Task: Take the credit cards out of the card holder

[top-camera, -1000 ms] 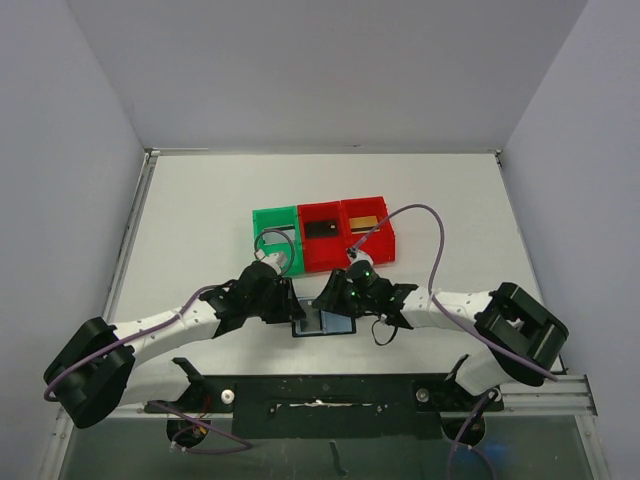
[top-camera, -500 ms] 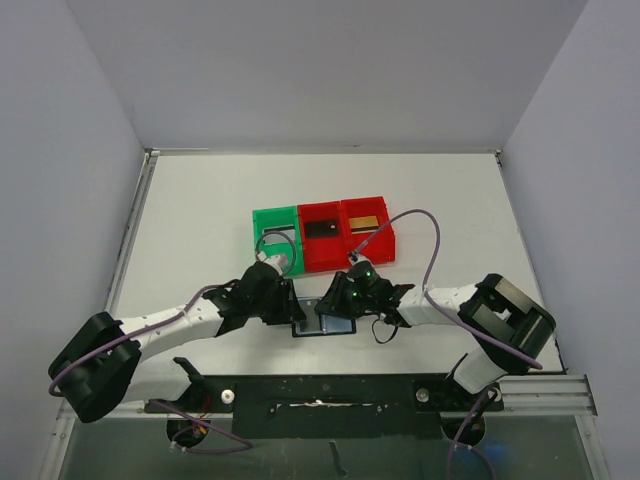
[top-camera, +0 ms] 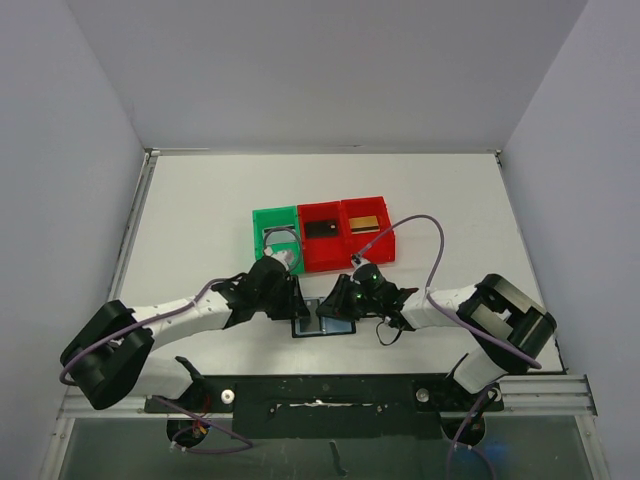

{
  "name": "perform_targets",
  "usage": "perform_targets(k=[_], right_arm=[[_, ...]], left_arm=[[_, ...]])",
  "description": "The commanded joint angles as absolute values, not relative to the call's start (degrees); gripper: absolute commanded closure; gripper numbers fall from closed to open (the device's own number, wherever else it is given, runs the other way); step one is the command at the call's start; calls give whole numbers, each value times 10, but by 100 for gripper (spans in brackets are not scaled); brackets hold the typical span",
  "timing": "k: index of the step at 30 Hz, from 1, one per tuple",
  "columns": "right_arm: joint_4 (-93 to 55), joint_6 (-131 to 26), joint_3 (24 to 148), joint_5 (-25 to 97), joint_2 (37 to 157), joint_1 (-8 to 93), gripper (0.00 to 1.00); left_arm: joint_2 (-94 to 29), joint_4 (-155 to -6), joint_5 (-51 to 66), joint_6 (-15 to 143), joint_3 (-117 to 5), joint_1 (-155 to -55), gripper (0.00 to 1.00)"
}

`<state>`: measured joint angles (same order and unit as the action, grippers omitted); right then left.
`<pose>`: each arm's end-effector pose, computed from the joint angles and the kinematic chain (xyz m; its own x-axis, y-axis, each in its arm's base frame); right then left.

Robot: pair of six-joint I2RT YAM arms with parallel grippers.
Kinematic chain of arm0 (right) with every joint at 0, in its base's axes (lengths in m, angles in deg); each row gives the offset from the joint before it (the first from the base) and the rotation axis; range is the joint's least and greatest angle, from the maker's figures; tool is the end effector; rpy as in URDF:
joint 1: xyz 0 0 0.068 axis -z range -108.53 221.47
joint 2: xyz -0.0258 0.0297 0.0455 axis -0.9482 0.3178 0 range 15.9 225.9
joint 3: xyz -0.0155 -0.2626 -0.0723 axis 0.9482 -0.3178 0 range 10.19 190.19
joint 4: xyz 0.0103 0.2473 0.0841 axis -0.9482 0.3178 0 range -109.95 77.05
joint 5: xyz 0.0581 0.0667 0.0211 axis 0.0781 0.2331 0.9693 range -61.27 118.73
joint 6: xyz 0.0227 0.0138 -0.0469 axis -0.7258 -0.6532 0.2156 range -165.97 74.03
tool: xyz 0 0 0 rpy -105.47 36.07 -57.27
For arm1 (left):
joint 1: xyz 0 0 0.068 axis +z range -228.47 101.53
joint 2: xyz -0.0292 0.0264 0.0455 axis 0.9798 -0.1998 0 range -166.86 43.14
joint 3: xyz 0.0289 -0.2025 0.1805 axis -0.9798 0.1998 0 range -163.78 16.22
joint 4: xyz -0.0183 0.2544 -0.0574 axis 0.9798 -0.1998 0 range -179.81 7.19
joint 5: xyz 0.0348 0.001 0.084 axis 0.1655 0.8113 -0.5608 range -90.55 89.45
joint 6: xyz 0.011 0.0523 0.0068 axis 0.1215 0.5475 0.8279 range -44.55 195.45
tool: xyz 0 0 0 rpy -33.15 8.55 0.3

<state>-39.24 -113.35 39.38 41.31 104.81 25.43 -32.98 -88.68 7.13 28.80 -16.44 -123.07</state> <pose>0.1840 0.2020 0.1257 -0.9279 0.3356 -0.1624 0.1010 0.6455 0.7570 0.1726 -0.1769 0.1620 -0.9219 -0.1031 -0.3735 0.1274 0.8296 -0.5436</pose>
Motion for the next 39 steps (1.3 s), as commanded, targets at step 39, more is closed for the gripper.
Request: perform_targets(k=[39], right_arm=[[-402,-1106,357,446,988,296,100]], left_arm=[[-371,-922,28,298,-187,-1234,76]])
